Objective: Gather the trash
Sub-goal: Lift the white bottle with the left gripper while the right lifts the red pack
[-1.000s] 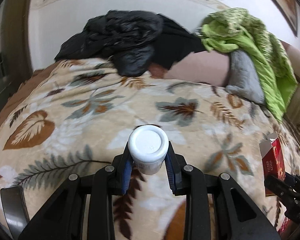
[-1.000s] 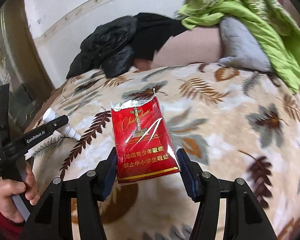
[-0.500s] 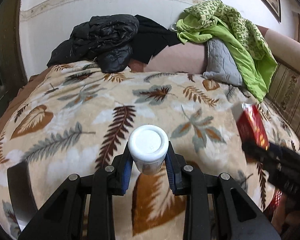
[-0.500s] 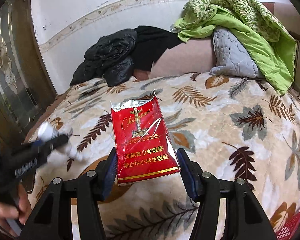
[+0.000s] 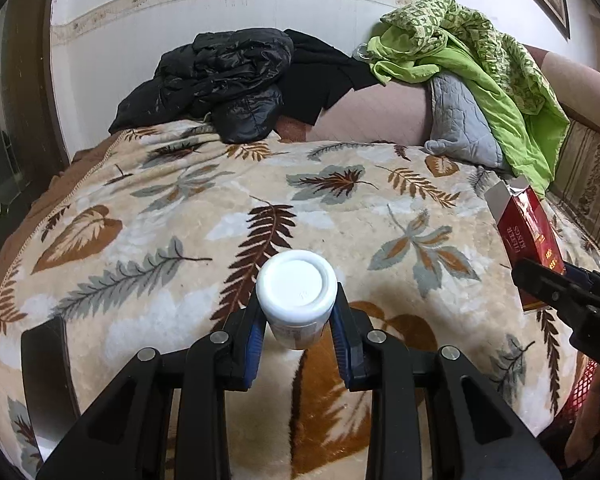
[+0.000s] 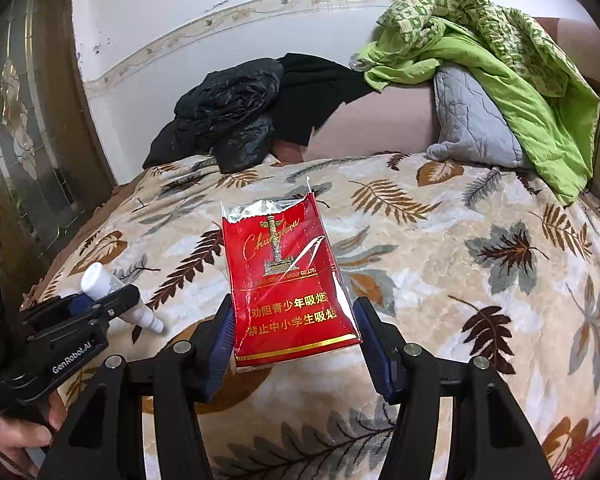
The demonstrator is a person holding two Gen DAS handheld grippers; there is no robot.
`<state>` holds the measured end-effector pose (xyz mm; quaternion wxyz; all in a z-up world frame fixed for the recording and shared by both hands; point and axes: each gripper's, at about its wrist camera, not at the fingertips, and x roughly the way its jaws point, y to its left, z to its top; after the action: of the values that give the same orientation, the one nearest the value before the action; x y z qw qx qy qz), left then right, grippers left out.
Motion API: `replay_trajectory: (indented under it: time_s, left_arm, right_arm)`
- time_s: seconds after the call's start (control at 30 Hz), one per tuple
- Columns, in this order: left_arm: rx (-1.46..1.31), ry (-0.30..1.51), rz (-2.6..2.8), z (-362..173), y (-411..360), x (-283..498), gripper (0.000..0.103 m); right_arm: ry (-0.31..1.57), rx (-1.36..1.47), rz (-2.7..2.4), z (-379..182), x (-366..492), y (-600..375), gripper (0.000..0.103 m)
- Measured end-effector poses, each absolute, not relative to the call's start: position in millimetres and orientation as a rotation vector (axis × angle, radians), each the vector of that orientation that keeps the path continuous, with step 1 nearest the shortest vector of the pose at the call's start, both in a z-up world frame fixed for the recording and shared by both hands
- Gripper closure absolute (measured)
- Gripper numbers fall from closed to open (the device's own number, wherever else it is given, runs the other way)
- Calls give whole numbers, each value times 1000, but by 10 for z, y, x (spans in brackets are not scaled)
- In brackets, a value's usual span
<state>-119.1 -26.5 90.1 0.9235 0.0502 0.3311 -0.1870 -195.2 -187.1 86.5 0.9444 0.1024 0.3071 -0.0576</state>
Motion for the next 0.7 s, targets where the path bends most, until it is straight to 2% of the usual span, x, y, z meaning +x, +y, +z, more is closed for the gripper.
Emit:
replay_trajectory:
  time_s: [0.3,0.7]
  left_arm:
    - [-13,654,-458,1031,20,-1125,74]
    - [37,682,-369,918,-35,-1078,74]
  right_arm:
    - [627,176,-114,872,-1911,-1760,41]
    - [626,184,-82,869,-1898,-1761,41]
